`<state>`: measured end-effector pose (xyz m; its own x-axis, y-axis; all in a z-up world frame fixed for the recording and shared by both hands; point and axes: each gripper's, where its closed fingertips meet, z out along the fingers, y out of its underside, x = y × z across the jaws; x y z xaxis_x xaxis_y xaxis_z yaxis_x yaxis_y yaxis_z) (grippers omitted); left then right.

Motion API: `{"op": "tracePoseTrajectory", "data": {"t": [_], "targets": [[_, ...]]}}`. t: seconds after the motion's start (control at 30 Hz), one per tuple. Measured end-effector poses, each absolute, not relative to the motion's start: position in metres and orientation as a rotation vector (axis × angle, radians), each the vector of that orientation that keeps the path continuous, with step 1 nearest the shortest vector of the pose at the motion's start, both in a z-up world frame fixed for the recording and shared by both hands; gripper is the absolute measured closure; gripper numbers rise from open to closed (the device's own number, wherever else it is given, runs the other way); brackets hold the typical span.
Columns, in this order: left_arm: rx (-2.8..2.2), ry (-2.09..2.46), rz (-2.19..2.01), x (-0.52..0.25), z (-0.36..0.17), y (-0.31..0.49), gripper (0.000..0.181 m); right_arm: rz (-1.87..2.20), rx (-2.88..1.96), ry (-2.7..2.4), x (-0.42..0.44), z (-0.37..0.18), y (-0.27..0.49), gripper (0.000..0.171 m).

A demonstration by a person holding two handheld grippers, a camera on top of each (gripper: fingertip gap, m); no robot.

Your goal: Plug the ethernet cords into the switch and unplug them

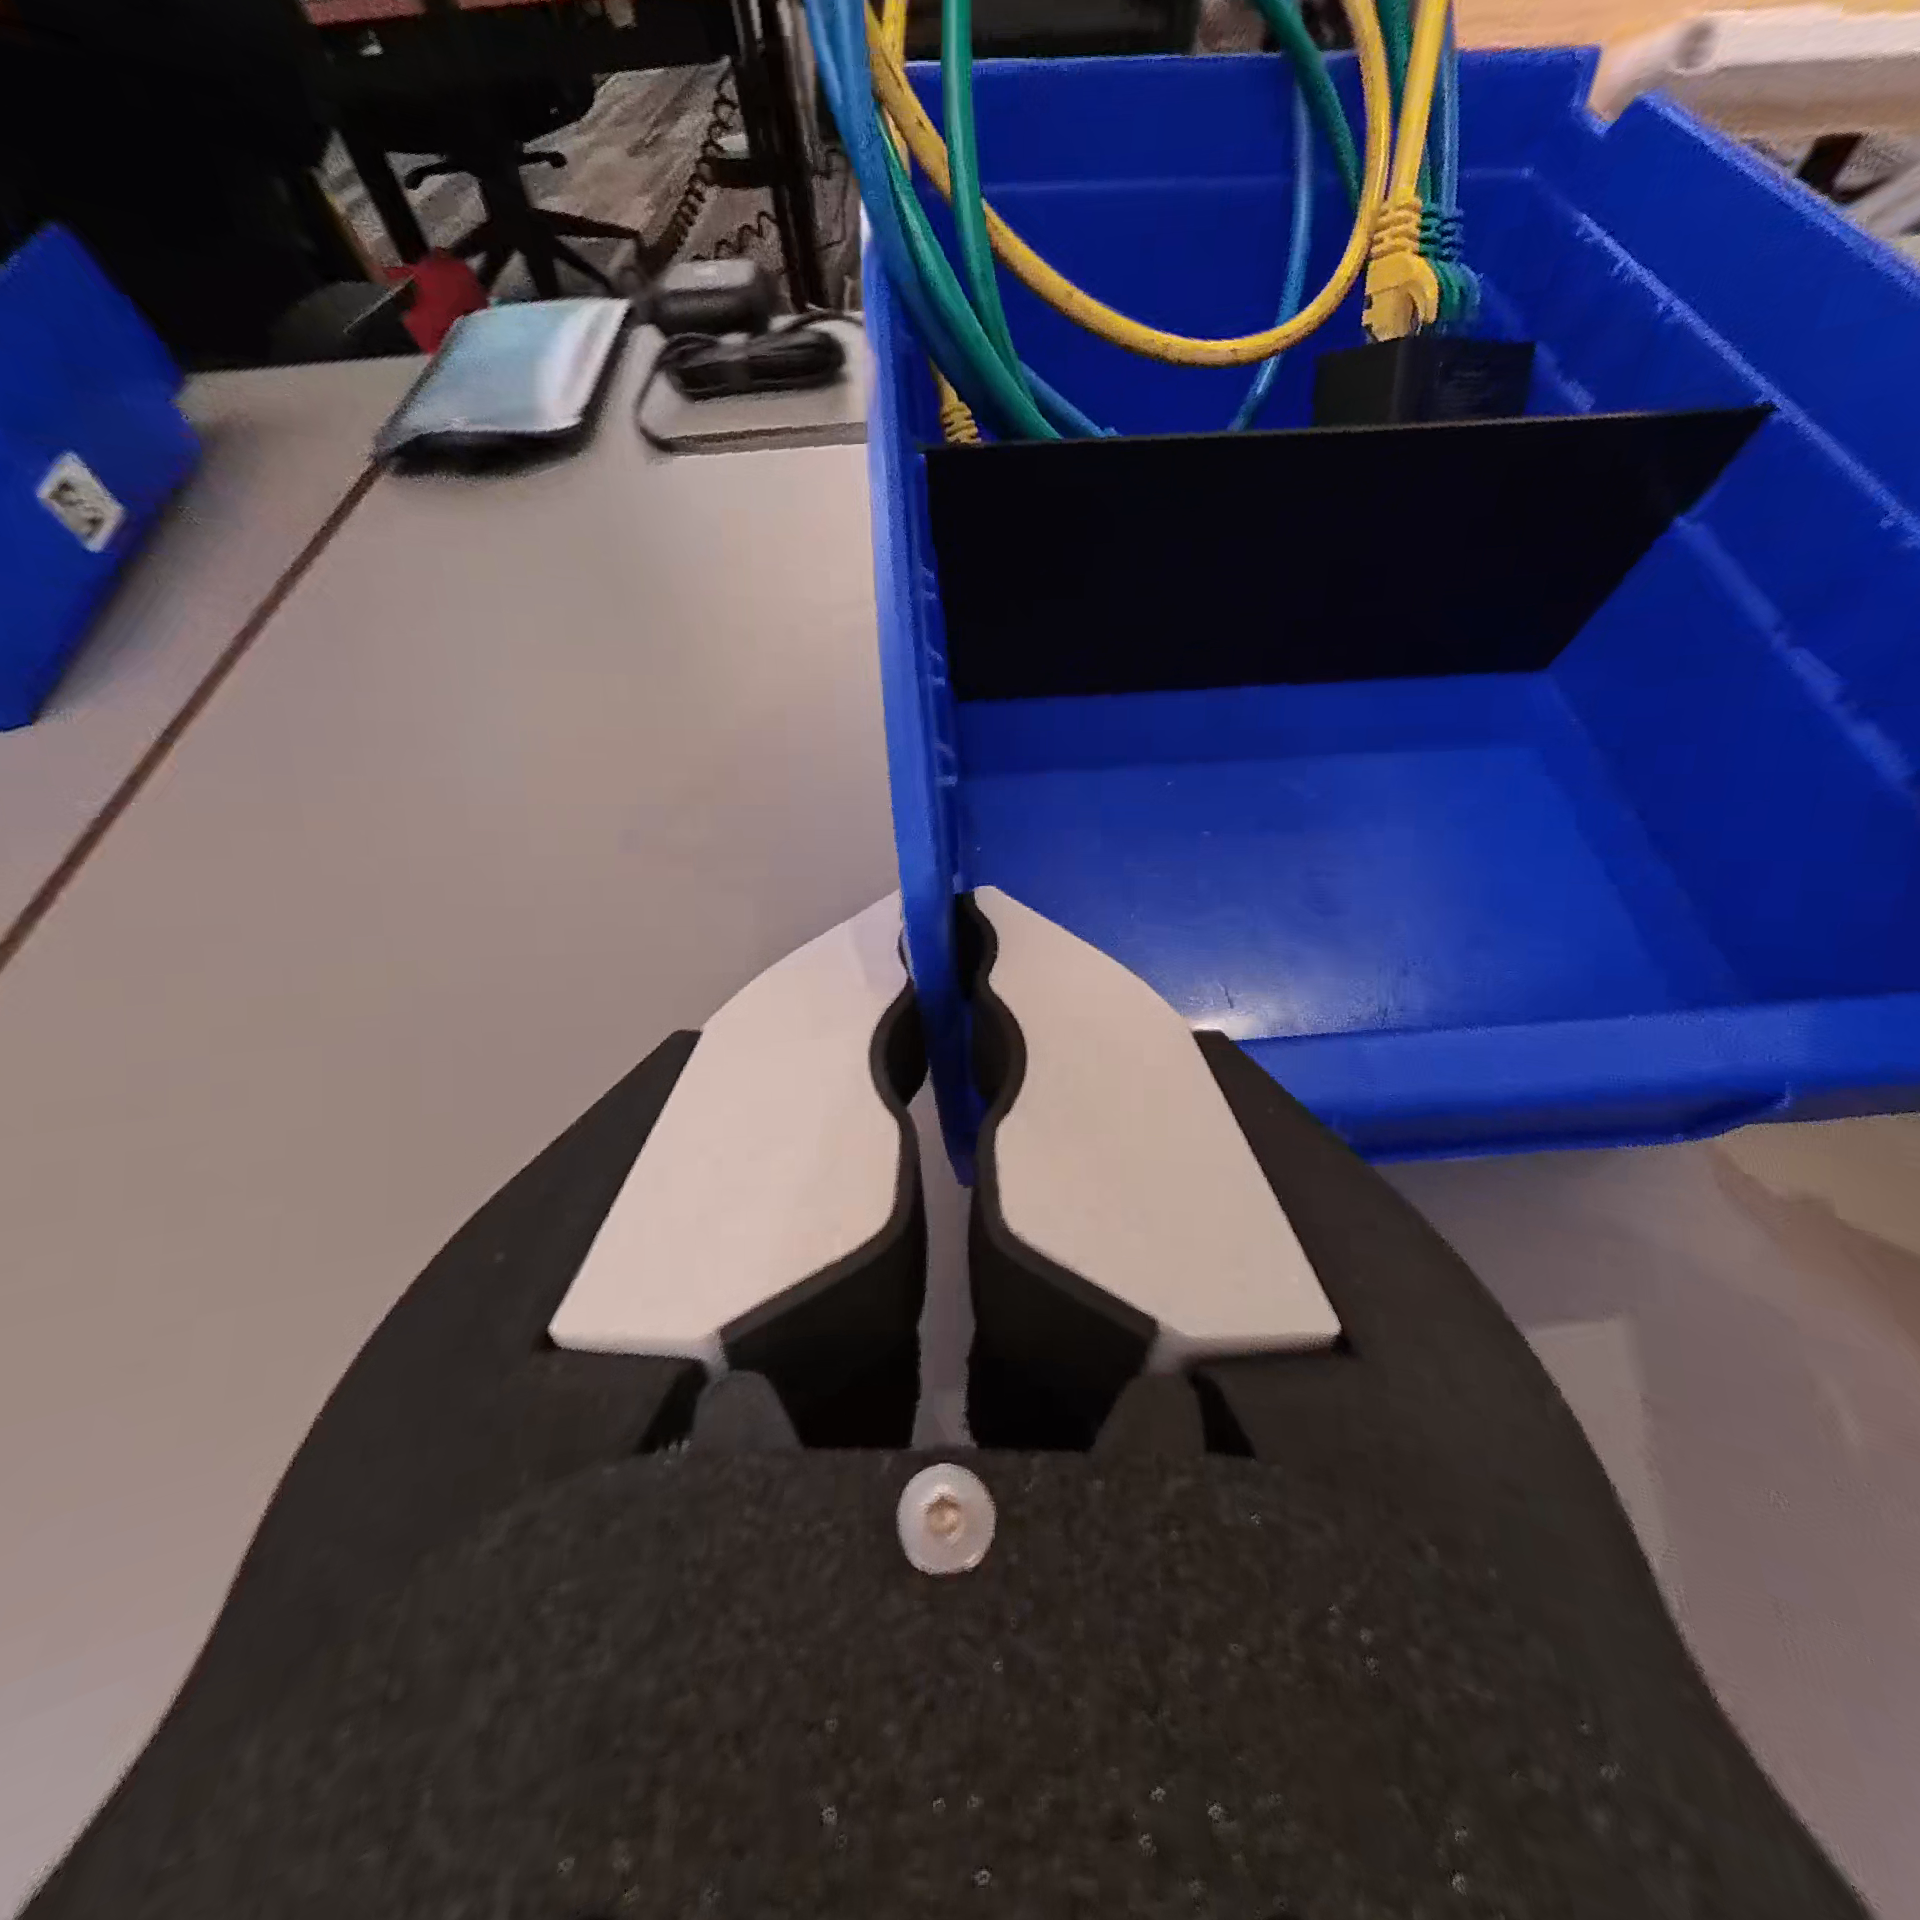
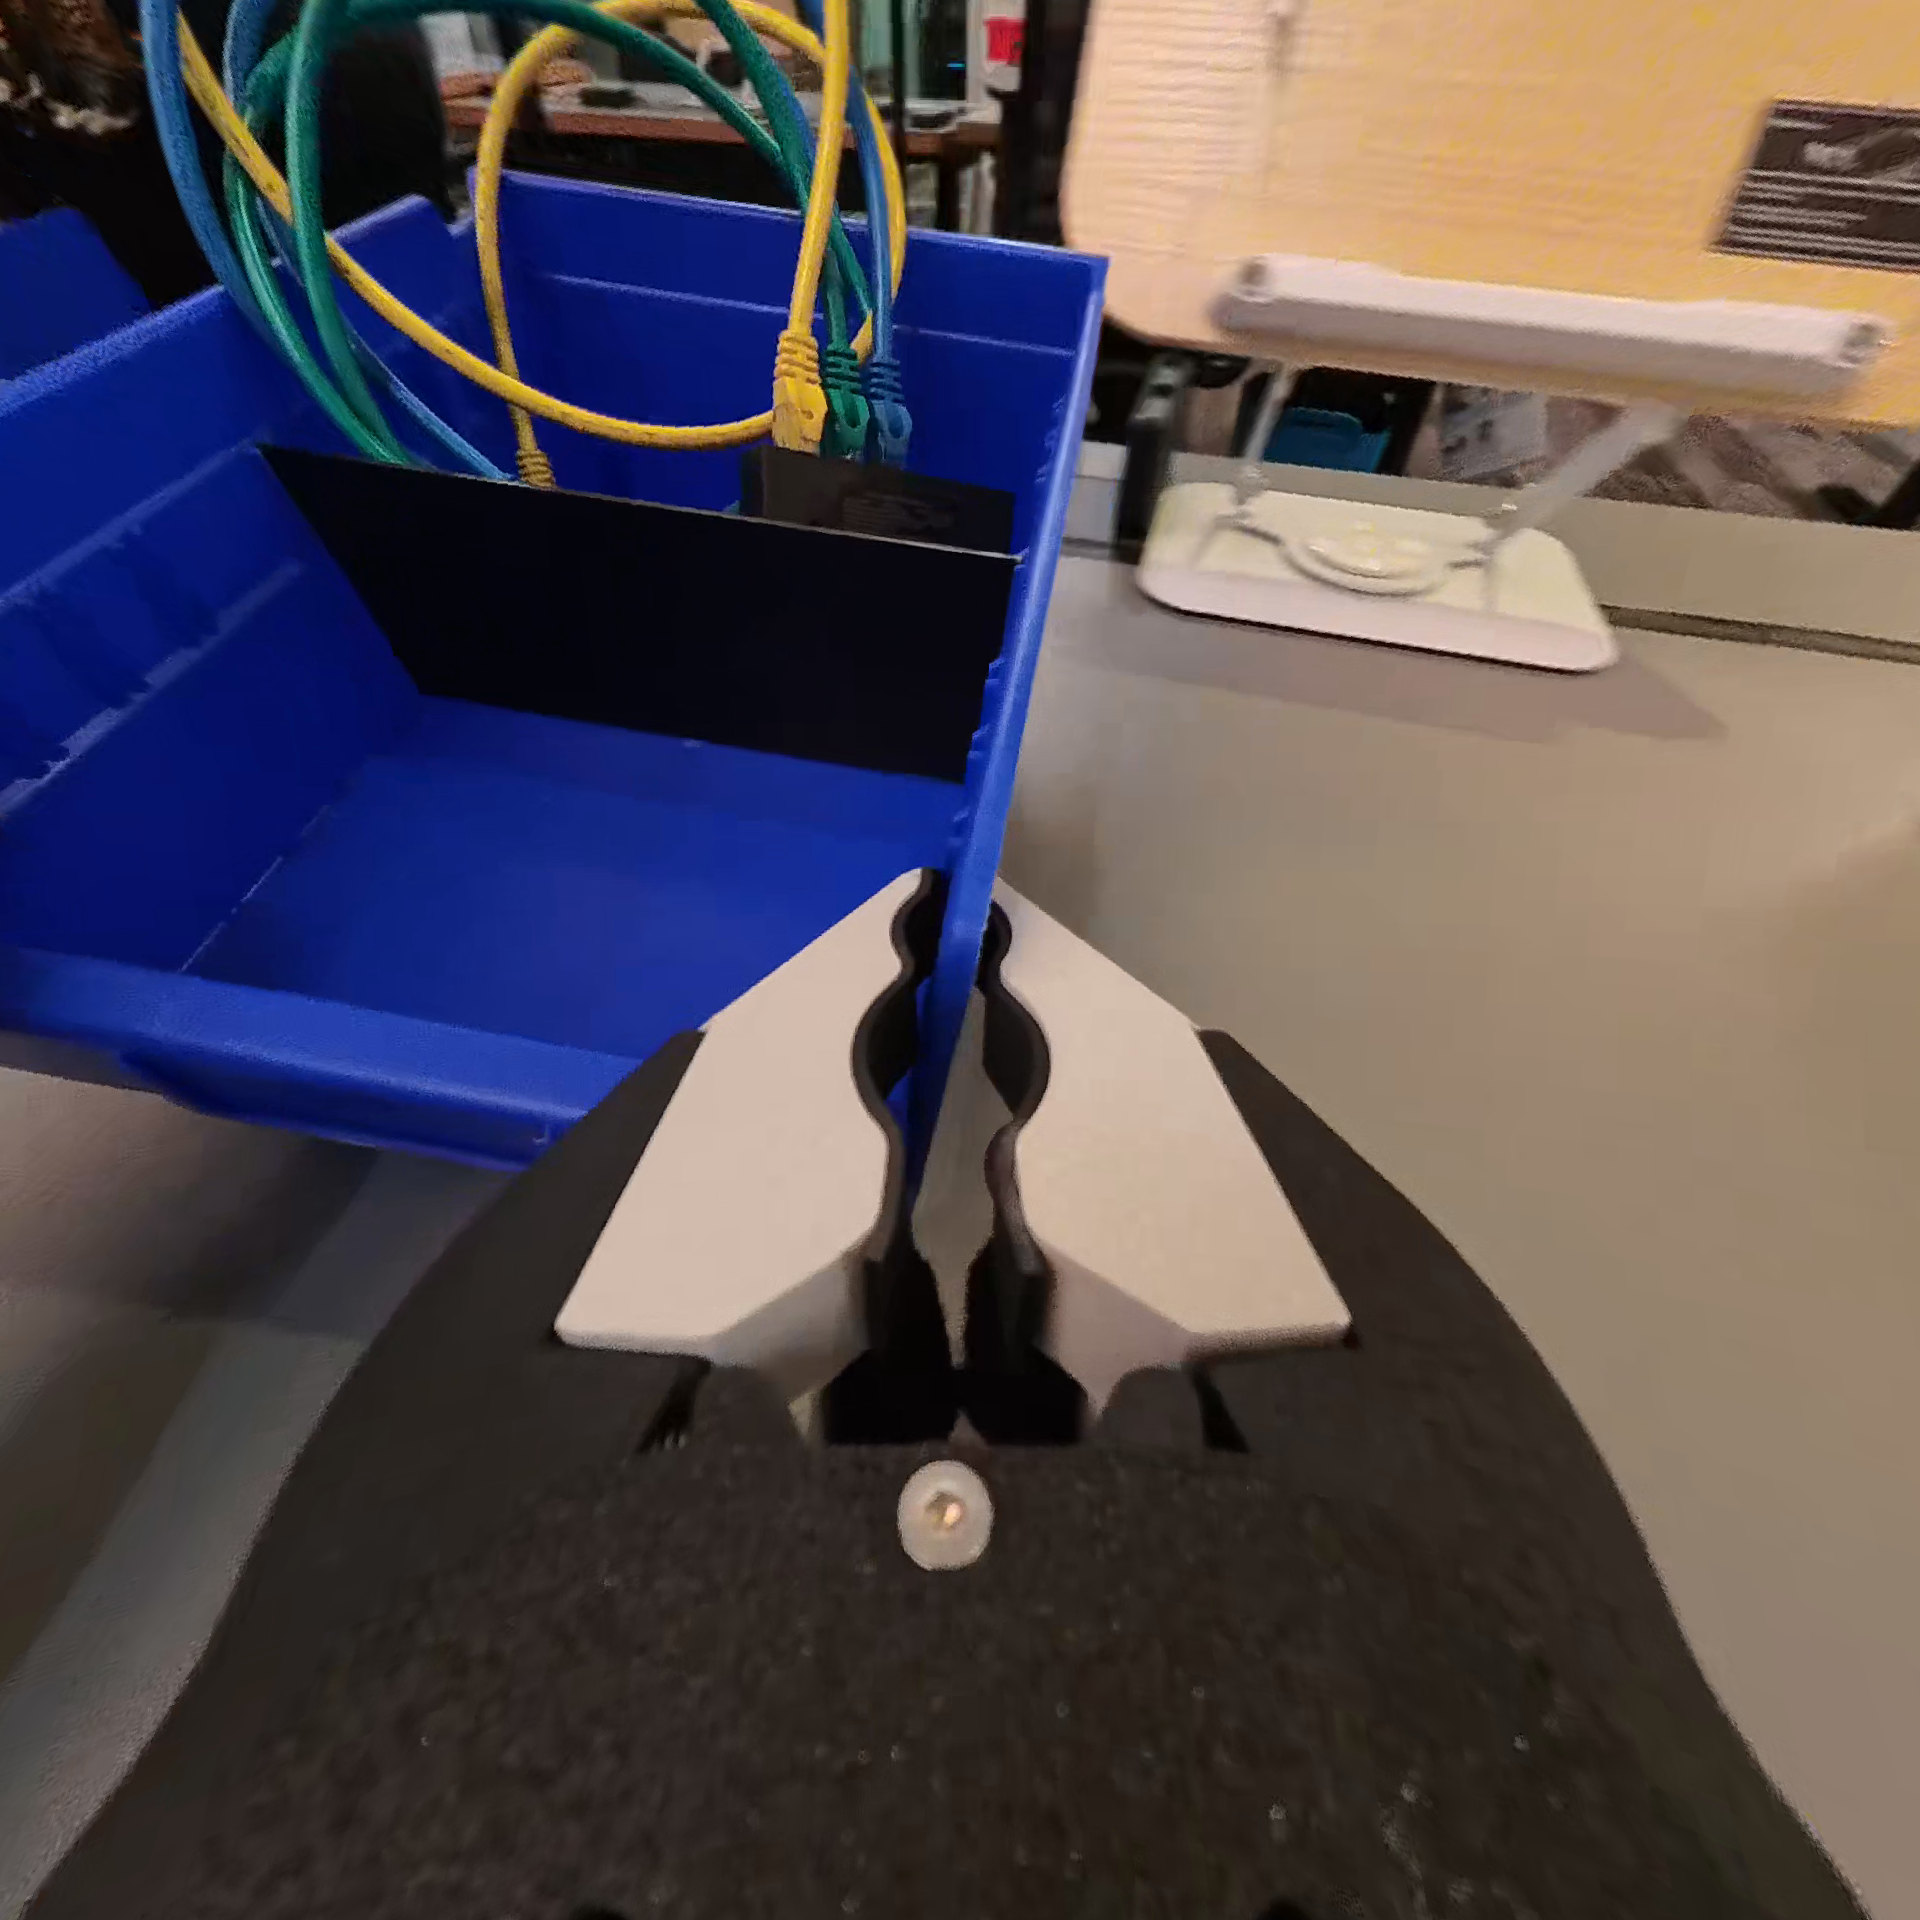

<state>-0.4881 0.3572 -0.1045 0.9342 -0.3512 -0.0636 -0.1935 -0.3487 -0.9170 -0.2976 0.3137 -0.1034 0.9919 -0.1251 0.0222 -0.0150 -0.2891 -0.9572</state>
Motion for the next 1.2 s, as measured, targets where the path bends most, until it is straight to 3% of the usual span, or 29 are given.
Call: {"op": "tracePoseTrajectory", "data": {"t": [0.2, 0.33, 0.43, 0.57, 0.6, 0.67, 0.77, 0.9, 1.03, 1.2], "targets": [[-2.028, 0.360, -0.211, -0.538, -0.131, 0.387, 0.179, -0.072, -1.970, 0.070, -0.348, -0.119, 0.349, 0.166], [-2.056, 0.271, -0.200, -0.554, -0.136, 0.398, 0.175, 0.089, -1.974, -0.025, -0.368, -0.127, 0.350, 0.156], [-2.058, 0.176, -0.115, -0.565, -0.134, 0.399, 0.166, 0.243, -1.945, -0.161, -0.381, -0.117, 0.331, 0.152], [-2.003, 0.105, 0.112, -0.589, -0.104, 0.382, 0.137, 0.642, -2.029, -0.409, -0.390, -0.116, 0.262, 0.135], [-1.953, 0.049, 0.134, -0.592, -0.087, 0.373, 0.143, 0.747, -2.020, -0.430, -0.385, -0.112, 0.244, 0.127], [-1.858, -0.018, 0.094, -0.582, -0.055, 0.350, 0.150, 0.801, -1.972, -0.400, -0.353, -0.103, 0.222, 0.115], [-1.827, 0.025, -0.173, -0.530, -0.041, 0.318, 0.150, 0.616, -1.864, -0.270, -0.260, -0.095, 0.205, 0.123], [-1.899, 0.220, -0.600, -0.441, -0.076, 0.267, 0.154, 0.425, -1.865, -0.113, -0.136, -0.097, 0.164, 0.127], [-2.010, 0.350, -0.707, -0.403, -0.134, 0.221, 0.154, 0.466, -1.804, 0.199, -0.032, -0.093, 0.117, 0.130], [-1.967, 0.446, -0.749, -0.396, -0.128, 0.227, 0.145, 0.161, -1.821, 0.321, 0.060, -0.111, 0.094, 0.129]]}}
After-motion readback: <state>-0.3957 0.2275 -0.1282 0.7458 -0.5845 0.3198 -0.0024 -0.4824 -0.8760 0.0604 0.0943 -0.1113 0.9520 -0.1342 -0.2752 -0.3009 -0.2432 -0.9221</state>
